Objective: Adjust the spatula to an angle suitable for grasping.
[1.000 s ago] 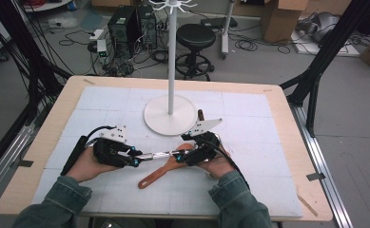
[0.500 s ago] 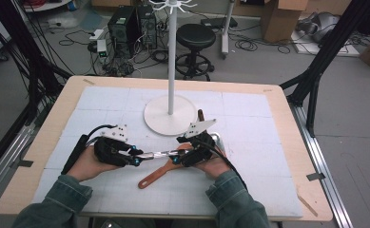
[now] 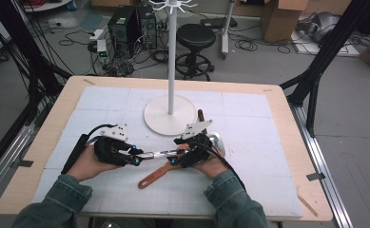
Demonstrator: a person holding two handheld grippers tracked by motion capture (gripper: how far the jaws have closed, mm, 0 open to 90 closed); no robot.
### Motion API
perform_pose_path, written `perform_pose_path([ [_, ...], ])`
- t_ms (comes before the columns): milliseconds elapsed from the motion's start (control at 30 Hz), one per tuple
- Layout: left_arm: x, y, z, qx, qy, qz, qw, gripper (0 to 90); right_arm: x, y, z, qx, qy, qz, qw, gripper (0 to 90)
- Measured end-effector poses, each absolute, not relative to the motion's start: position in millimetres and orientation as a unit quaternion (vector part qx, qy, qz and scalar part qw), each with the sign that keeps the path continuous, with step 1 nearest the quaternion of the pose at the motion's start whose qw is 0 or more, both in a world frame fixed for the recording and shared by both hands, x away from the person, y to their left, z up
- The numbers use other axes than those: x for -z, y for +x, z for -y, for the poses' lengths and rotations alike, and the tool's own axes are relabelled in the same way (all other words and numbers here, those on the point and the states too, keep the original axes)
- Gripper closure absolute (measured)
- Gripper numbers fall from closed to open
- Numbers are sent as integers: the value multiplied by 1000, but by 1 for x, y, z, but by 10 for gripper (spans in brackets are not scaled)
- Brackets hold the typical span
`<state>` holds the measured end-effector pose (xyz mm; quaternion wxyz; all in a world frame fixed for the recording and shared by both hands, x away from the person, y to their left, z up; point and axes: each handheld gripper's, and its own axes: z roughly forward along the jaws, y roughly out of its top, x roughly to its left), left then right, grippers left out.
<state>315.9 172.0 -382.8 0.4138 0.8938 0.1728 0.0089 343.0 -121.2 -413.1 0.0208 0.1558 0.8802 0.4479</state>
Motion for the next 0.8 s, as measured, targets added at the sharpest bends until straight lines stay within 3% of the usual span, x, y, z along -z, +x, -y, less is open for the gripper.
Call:
perform_pose_path([
  [467,374,316,-167,-14,894,-169,414,695,415,346,117,-438,142,-888,20,337],
  [800,371,315,-165,-17,894,-165,415,695,415,347,112,-429,130,-894,6,477],
])
